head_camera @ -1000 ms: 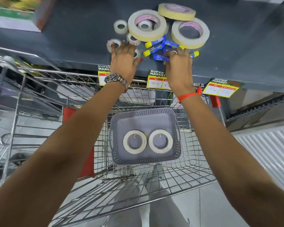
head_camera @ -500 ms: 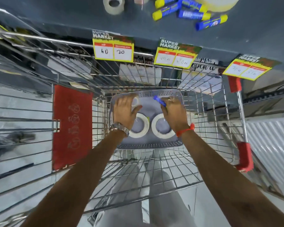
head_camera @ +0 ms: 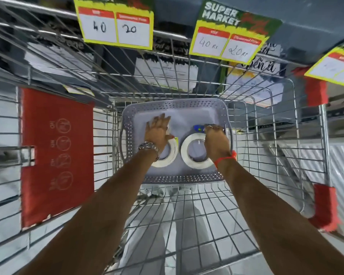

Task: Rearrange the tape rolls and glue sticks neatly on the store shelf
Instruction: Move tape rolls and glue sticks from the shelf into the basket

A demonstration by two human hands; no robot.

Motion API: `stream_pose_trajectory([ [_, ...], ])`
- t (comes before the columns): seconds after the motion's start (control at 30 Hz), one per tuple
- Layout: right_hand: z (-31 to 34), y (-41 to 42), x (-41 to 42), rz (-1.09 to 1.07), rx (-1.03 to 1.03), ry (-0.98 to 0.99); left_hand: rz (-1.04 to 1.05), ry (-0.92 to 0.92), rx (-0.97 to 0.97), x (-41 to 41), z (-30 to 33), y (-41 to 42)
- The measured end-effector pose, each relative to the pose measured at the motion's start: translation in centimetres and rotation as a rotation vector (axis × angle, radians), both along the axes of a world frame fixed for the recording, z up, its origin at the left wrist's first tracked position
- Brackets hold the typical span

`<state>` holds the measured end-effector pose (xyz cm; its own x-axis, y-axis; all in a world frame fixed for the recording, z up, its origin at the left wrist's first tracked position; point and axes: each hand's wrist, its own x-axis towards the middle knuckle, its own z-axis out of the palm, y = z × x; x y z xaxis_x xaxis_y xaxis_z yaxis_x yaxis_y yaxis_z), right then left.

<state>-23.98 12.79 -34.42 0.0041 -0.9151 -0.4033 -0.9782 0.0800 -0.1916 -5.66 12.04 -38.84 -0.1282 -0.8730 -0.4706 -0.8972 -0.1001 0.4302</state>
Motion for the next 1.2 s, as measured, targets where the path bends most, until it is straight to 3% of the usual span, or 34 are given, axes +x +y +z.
stream_pose_trajectory([
  [0.13, 2.6, 0.1, 0.1, -0.052, -0.133, -0.079, -0.018, 0.055, -0.116, -0.1, 2.8, 1.6],
  [0.33, 14.2, -1.5, 1.1, -0.117, -0.769, -0.316, -0.022, 0.203, -0.802, 0.0, 15.6, 0.0],
  [0.43, 20.6, -5.1, 1.5, -0.107, -0.935, -0.392, 0.102, 0.207, -0.991, 0.9, 23.0, -4.0],
  [0.57, 25.2, -11.5, 2.4, 0.062, -0.827, -0.355, 0.187, 0.010, -0.885, 3.3, 28.6, -10.6],
  [0.73, 27.2, -16.3, 4.4, 0.319, -0.650, -0.182, 0.173, -0.111, -0.623, 5.6, 29.3, -15.3],
  [0.83, 26.9, -17.5, 5.1, 0.380, -0.589, -0.091, 0.178, -0.091, -0.538, 5.9, 29.0, -16.2],
  [1.07, 26.3, -17.9, 5.2, 0.434, -0.563, 0.030, 0.258, 0.001, -0.651, 5.3, 29.7, -15.6],
  [1.2, 26.8, -17.3, 5.2, 0.430, -0.590, 0.010, 0.287, 0.188, -0.777, 3.8, 31.9, -16.6],
])
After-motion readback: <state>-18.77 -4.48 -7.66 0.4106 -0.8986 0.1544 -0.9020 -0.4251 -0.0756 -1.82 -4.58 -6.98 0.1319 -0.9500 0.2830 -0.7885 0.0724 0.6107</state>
